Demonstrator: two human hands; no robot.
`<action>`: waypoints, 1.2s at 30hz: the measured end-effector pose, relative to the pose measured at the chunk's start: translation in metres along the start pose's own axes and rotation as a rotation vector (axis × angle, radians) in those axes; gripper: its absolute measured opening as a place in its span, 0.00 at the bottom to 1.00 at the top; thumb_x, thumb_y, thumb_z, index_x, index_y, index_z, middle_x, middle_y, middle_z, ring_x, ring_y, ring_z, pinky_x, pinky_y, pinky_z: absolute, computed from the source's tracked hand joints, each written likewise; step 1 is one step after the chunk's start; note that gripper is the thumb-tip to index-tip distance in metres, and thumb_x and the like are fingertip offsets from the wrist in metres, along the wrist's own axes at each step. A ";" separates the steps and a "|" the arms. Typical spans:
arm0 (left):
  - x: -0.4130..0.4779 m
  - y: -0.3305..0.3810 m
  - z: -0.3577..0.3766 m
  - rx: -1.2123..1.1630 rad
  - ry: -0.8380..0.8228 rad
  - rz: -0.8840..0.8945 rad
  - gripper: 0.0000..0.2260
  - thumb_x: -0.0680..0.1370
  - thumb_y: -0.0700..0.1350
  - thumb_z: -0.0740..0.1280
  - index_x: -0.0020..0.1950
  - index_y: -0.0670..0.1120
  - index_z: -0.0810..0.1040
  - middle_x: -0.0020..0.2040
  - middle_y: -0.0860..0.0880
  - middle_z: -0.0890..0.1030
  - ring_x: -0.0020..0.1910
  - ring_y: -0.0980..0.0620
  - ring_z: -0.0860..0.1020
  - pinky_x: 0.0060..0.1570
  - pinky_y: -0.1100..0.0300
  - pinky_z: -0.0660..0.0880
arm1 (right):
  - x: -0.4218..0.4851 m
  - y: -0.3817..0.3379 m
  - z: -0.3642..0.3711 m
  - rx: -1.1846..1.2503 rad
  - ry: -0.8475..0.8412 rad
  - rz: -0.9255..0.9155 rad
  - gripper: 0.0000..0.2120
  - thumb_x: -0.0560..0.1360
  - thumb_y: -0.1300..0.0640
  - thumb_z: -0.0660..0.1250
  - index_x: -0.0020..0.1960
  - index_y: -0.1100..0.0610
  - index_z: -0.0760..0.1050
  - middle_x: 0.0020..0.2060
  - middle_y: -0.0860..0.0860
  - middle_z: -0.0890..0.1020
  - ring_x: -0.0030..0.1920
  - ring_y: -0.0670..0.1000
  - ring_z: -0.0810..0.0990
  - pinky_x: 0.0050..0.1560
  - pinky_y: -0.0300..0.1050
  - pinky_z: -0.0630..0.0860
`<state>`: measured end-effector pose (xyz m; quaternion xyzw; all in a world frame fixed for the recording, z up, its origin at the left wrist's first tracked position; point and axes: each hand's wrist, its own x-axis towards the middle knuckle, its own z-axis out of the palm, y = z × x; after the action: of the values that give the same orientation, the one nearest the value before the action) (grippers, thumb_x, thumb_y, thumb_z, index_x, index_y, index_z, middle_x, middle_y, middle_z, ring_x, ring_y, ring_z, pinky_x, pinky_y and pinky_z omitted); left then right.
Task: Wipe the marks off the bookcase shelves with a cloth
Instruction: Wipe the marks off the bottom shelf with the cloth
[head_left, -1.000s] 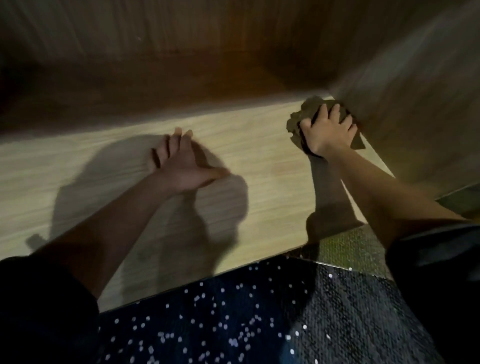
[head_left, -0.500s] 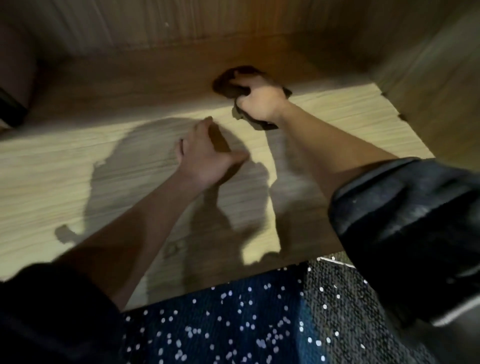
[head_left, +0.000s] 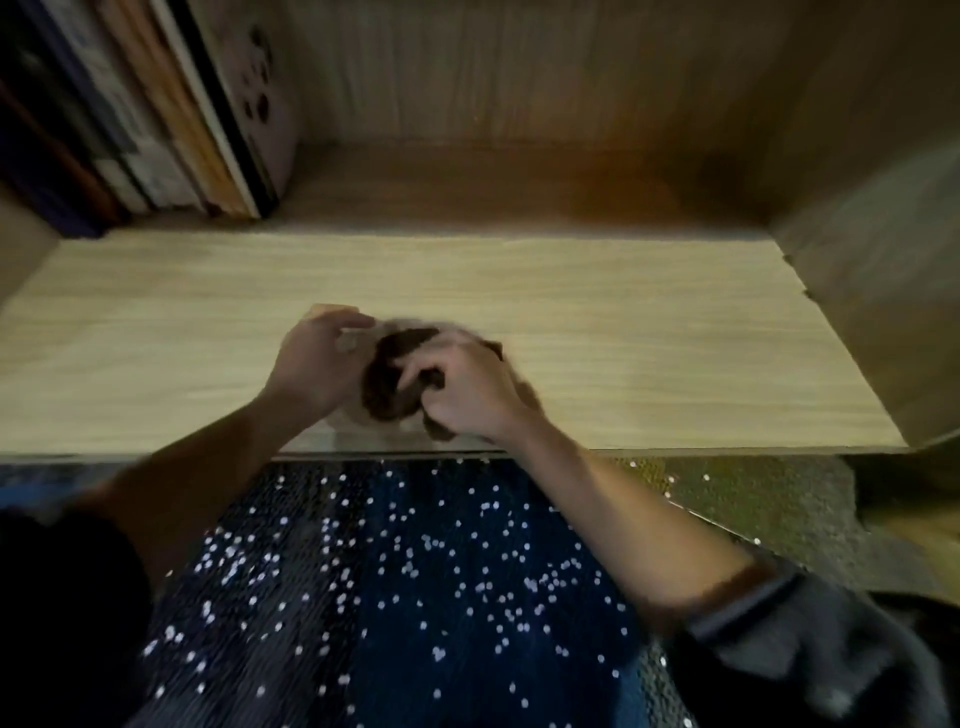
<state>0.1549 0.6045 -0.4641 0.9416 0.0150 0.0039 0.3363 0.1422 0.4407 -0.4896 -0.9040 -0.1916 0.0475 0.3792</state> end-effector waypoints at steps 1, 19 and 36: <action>-0.012 -0.010 -0.009 0.013 0.013 -0.021 0.12 0.76 0.39 0.64 0.59 0.41 0.78 0.63 0.43 0.74 0.61 0.44 0.73 0.62 0.58 0.67 | -0.013 -0.015 0.011 -0.008 0.005 -0.030 0.16 0.66 0.68 0.62 0.44 0.52 0.82 0.54 0.47 0.81 0.58 0.50 0.72 0.59 0.47 0.69; -0.022 -0.169 -0.132 0.380 -0.117 -0.034 0.21 0.79 0.43 0.59 0.72 0.47 0.64 0.74 0.48 0.62 0.69 0.44 0.64 0.68 0.48 0.61 | 0.078 -0.143 0.024 -0.196 -0.244 0.149 0.16 0.69 0.70 0.61 0.48 0.57 0.82 0.52 0.52 0.82 0.53 0.50 0.79 0.56 0.38 0.73; -0.036 -0.207 -0.151 0.202 0.062 -0.098 0.19 0.80 0.49 0.57 0.71 0.50 0.64 0.76 0.50 0.55 0.72 0.45 0.56 0.73 0.46 0.51 | 0.069 -0.169 0.130 0.087 0.379 0.163 0.18 0.70 0.70 0.63 0.50 0.50 0.79 0.58 0.41 0.76 0.61 0.48 0.70 0.62 0.35 0.63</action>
<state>0.1112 0.8591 -0.4784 0.9682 0.0719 0.0151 0.2391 0.1232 0.6618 -0.4579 -0.8921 -0.0410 -0.0848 0.4419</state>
